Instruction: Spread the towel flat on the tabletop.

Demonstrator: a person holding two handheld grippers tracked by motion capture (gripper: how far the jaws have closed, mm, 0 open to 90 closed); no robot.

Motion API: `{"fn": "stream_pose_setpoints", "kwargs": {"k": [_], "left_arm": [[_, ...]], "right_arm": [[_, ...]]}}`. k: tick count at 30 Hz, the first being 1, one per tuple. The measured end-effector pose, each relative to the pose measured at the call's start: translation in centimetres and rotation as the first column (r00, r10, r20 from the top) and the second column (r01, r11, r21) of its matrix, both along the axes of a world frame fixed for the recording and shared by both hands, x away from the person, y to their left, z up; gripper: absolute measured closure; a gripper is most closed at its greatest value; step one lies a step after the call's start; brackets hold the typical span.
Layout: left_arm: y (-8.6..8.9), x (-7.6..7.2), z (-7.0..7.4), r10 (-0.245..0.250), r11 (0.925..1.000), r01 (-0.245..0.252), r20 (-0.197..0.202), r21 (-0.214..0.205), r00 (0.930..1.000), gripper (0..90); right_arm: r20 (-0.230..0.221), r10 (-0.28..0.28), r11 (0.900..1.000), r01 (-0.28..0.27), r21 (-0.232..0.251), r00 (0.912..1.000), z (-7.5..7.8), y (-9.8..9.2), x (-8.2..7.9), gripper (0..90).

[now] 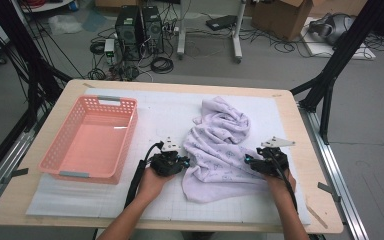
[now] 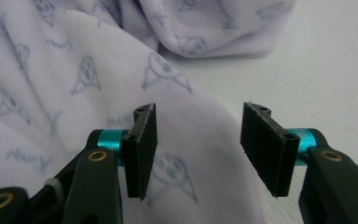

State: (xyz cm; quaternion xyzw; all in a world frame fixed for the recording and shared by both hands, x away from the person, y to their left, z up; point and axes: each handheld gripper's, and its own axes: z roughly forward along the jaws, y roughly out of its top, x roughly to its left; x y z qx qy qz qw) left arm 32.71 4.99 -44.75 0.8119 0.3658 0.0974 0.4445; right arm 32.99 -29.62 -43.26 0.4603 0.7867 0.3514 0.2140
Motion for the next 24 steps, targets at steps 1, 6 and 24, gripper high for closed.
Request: {"fn": "stream_pose_setpoints", "kwargs": {"k": [1,6,24], "left_arm": [[0.3,-0.2,0.2,-0.003,1.0,0.003,0.004,-0.005,1.0,83.9],[2.6,-1.3,0.6,-0.004,0.9999,0.005,0.021,-0.009,0.9998,84.5],[5.9,-7.5,0.5,-0.102,0.9939,0.102,0.002,-0.043,0.9948,84.7]], "right_arm": [[-0.002,-0.002,0.9999,0.002,0.01,1.0,-0.1,0.3,0.3,45.2],[-0.037,0.007,0.9996,-0.006,0.027,0.9993,-0.8,0.9,0.9,48.1],[-0.067,0.132,0.9901,-0.135,-0.037,0.9889,0.5,-1.9,-5.2,87.2]]}}
